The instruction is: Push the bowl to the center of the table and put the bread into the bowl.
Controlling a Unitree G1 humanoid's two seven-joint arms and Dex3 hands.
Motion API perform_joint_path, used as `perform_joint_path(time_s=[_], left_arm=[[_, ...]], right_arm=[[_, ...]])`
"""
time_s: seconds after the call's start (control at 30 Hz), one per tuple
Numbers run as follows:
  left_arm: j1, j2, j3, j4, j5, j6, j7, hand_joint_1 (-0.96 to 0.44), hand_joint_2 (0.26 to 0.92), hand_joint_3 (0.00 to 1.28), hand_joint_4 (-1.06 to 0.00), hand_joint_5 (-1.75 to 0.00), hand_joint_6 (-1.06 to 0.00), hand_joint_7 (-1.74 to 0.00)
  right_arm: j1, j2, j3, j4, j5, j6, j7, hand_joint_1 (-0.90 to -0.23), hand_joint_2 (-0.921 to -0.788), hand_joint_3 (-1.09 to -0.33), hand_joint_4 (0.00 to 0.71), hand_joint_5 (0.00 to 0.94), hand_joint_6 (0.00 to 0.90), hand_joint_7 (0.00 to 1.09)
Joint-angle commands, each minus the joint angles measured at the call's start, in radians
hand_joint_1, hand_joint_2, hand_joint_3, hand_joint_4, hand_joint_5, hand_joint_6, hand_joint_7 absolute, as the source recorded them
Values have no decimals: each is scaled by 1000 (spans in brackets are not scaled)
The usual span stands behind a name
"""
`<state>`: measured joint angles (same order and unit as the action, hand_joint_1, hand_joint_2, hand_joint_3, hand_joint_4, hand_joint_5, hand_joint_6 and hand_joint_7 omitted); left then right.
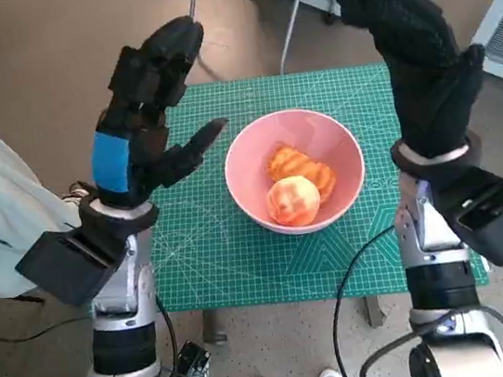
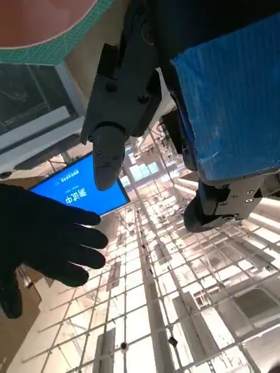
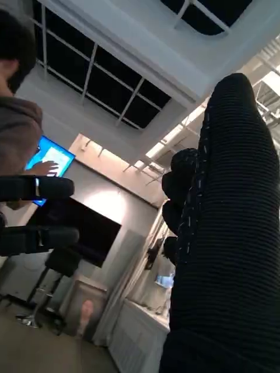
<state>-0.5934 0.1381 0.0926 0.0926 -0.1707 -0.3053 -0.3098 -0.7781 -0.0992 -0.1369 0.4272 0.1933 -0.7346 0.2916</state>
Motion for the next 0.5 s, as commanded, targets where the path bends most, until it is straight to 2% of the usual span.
perform_joint_path(time_s=[0.03,0.5], left_arm=[[13,-11,-4,-28,-17,0,10,-369,921,275,-341,0,-147,-635],[29,-10,-16,-48,25,-25,32,-382,921,274,-347,-4,-128,-638]], right_arm=[[0,-5,3,15,-10,10,-10,-671,-921,-786,288,0,22,824],[12,-18,13,2,-4,19,2,-656,-921,-791,288,1,23,806]])
